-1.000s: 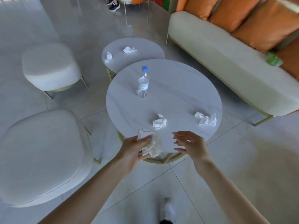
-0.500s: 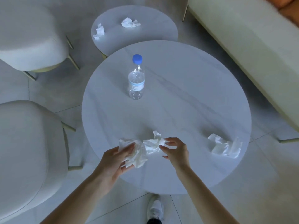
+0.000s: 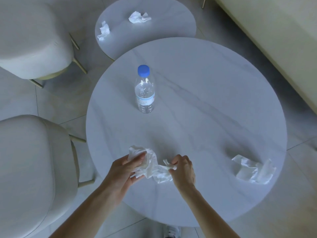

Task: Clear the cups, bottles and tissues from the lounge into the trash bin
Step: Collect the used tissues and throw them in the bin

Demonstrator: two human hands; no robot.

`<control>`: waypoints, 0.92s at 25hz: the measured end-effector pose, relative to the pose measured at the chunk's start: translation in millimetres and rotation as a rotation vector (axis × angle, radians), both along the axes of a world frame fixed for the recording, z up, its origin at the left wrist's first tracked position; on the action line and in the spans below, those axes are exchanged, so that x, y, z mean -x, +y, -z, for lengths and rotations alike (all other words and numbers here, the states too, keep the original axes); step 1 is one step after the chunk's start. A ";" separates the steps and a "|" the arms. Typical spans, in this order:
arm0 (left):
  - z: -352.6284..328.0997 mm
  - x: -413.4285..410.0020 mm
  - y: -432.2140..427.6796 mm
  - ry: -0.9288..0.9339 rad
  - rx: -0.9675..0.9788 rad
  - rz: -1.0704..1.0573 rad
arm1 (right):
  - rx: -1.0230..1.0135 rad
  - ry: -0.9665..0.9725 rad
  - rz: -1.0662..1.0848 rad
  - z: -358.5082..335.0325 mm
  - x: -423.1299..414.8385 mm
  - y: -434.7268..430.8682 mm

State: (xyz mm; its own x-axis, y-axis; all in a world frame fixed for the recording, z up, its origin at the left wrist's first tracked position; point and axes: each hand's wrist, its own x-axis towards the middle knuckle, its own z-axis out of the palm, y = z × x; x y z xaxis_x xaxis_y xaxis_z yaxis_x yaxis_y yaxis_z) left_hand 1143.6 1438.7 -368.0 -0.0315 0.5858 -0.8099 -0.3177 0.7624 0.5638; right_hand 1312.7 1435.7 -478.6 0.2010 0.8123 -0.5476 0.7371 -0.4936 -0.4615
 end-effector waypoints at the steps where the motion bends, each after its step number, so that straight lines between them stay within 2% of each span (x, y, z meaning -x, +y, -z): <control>1: -0.7 -1.2 3.2 -0.007 0.001 0.004 | -0.007 0.031 0.054 0.8 -3.2 0.4; 5: -6.6 -7.4 23.1 -0.027 -0.020 0.034 | -0.068 0.285 0.475 -21.9 -25.1 28.9; 8: -16.0 -16.3 43.0 -0.054 -0.035 0.071 | -0.203 0.686 0.812 -83.1 -46.9 62.1; 10: -23.9 -27.3 56.3 -0.073 -0.045 0.117 | -0.255 0.820 0.799 -129.7 -55.8 74.1; 12: -32.9 -40.2 69.5 -0.083 -0.069 0.169 | -0.256 0.838 0.693 -159.0 -53.9 79.0; 15: -44.6 -57.9 85.5 -0.129 -0.070 0.278 | -0.256 0.713 0.576 -167.2 -41.7 78.2; 18: -53.2 -69.4 93.5 -0.218 -0.080 0.372 | -0.277 0.629 0.565 -164.4 -41.0 75.8; 23: -52.9 -88.7 96.8 -0.105 -0.114 0.394 | -0.265 0.647 0.530 -165.9 -55.6 62.9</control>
State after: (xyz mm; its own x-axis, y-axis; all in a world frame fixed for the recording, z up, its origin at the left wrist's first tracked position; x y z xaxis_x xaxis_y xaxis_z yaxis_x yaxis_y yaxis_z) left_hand 1232.3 1535.5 -315.1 0.2915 0.6227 -0.7261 -0.0748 0.7716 0.6317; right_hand 1368.3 1498.6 -312.7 0.3037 0.8164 -0.4912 -0.0051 -0.5141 -0.8577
